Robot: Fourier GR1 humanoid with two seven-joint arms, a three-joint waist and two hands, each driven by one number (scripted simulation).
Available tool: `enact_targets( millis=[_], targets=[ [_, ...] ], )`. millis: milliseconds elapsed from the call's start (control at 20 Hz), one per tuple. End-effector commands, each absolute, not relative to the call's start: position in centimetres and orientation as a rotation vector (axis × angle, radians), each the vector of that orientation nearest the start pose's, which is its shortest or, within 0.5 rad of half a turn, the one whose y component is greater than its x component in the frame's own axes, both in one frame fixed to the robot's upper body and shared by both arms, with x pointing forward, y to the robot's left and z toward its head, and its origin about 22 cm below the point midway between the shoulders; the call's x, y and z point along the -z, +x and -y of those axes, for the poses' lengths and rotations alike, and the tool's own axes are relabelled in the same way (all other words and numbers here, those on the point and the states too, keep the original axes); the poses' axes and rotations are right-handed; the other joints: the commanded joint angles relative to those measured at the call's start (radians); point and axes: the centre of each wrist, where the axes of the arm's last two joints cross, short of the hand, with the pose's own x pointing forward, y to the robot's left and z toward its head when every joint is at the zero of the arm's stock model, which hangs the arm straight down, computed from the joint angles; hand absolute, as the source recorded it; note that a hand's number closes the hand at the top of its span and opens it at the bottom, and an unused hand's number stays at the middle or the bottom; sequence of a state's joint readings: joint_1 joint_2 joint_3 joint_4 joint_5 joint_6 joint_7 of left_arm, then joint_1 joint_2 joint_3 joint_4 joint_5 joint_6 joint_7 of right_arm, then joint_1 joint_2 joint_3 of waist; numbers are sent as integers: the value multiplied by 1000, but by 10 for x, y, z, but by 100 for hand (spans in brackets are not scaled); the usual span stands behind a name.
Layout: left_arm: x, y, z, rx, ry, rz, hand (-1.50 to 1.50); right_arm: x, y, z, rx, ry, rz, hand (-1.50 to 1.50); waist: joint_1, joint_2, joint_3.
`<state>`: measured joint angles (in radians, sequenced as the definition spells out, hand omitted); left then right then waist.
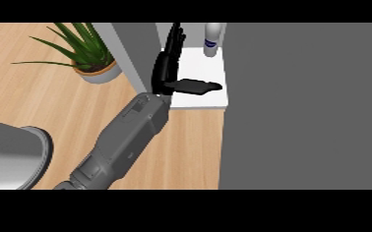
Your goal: Pick up the bottled water, place it into the cabinet and close the cabinet
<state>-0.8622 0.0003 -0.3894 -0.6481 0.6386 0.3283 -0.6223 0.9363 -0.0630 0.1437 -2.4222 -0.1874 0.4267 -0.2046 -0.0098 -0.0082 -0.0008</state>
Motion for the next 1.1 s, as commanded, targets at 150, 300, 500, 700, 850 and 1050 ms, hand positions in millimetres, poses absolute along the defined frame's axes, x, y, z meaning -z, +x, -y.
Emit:
enact_targets(
  millis=[150, 300, 500, 700, 850, 1050],
  targets=[
    [-11, 331, -55, -37, -482, 1891, -150, -120, 37, 237, -68, 247, 1834, -150, 9, 0, 0],
    [-4, 312, -79, -13, -508, 1893, -150, -116, 39, 249, -103, 194, 1828, -150, 25, -1, 0],
    [-9, 280, -70, -30, -562, 1887, -150, -119, 39, 244, -201, 218, 1807, -150, 24, -1, 0],
    [-7, 259, -96, -47, -554, 1834, 150, -126, 36, 242, -321, 311, 1799, -150, 19, -2, 0],
    [-4, 244, -106, -30, -565, 1804, 150, -136, 36, 244, -478, 319, 1732, 150, 30, 0, -1],
    [-11, 240, -146, -71, -509, 1844, 150, -139, 27, 243, -579, 460, 1702, 150, 5, -4, 0]
  ],
)
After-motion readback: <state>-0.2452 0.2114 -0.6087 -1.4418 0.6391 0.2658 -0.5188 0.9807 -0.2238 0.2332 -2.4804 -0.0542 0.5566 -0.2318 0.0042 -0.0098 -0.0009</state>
